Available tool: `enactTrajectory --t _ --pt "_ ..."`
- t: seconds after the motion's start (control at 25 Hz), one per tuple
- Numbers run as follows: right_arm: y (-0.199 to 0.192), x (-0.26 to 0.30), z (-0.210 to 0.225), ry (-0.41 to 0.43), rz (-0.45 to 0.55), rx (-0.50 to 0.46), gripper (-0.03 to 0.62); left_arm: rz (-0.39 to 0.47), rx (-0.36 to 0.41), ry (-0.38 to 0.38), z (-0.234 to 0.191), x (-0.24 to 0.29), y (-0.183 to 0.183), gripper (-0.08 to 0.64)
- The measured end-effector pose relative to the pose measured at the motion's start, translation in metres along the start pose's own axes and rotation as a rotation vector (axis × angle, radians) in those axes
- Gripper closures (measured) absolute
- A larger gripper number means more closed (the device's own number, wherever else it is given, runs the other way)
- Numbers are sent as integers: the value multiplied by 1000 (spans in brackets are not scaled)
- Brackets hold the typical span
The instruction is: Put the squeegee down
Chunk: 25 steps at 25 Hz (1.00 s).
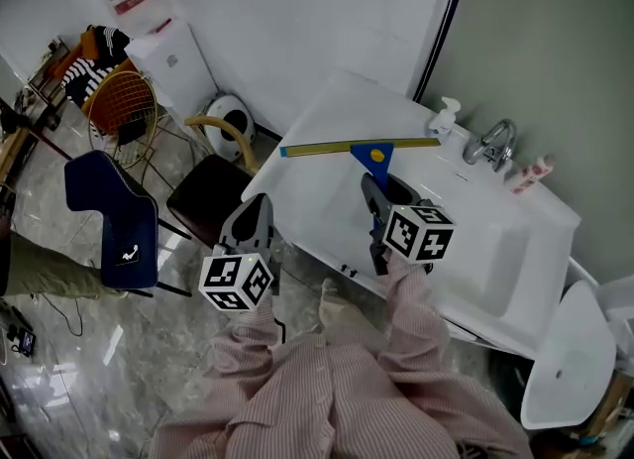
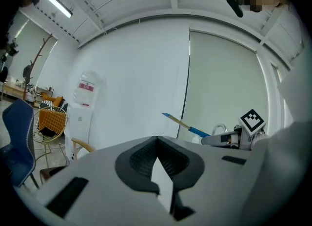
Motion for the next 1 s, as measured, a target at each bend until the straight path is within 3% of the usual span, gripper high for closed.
enactTrajectory --t 0.4,1.0 --pt "12 81 32 23 -102 -8 462 -65 -42 -5 -25 80 -9 558" --pt "-19 172 63 15 -276 10 462 -212 -105 -8 -56 145 -44 558"
Point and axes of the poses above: the fingertips, and each gripper's own axes: x forward along the fingers, z to its right, y out of its top, the point moved 8 cm from there along -x, backward along the fingers, and after that the axes turned 2 degrees about x, right-handed, at the moved point
